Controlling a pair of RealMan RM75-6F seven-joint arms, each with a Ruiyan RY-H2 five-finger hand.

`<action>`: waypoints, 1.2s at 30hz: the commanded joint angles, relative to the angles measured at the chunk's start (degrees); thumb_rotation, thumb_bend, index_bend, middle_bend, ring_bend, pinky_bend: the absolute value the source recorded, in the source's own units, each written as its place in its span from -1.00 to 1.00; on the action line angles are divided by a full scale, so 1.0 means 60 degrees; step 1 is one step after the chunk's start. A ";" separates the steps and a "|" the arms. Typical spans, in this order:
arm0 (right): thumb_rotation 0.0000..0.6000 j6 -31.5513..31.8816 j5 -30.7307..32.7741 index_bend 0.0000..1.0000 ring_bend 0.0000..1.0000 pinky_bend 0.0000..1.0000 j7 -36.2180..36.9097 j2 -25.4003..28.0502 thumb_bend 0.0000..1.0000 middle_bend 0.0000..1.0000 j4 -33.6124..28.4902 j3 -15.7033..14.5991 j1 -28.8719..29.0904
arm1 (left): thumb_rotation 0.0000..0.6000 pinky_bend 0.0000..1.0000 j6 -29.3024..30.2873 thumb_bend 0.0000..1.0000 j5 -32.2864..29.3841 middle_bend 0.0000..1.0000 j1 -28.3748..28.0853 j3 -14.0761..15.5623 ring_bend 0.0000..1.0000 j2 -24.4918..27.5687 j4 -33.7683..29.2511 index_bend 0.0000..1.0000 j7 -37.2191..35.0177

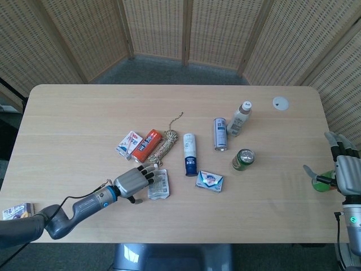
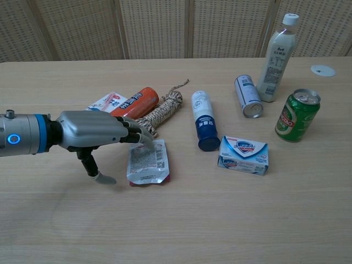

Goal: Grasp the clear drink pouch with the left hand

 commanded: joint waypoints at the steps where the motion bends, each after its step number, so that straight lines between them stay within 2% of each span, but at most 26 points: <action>1: -0.04 0.0016 -0.0011 -1.00 -1.00 -1.00 0.0023 0.0013 -0.51 -0.95 -0.0005 -0.0003 -0.0015 | 0.61 -1.00 -0.0002 -0.41 -0.0038 -1.00 -0.0116 -0.0003 -1.00 -0.0175 0.0170 -0.73 -0.0050; 31: -0.04 0.0052 0.0064 -1.00 -1.00 -1.00 0.0392 0.0162 -0.51 -0.95 0.0045 0.0047 -0.0171 | 0.61 -1.00 -0.0109 -0.41 -0.0453 -1.00 -0.0658 0.0146 -1.00 -0.1049 0.1124 -0.77 -0.0100; 34: -0.05 0.0072 0.0058 -1.00 -1.00 -1.00 0.0425 0.0170 -0.51 -0.95 0.0042 0.0061 -0.0179 | 0.61 -1.00 0.0042 -0.41 -0.0433 -1.00 -0.0645 0.0145 -1.00 -0.1126 0.1187 -0.70 -0.0048; 36: -0.05 0.0077 0.0053 -1.00 -1.00 -1.00 0.0452 0.0167 -0.51 -0.95 0.0041 0.0058 -0.0189 | 0.64 -1.00 0.0232 -0.41 -0.0373 -0.95 -0.0597 0.0168 -1.00 -0.1207 0.1279 -0.53 -0.0033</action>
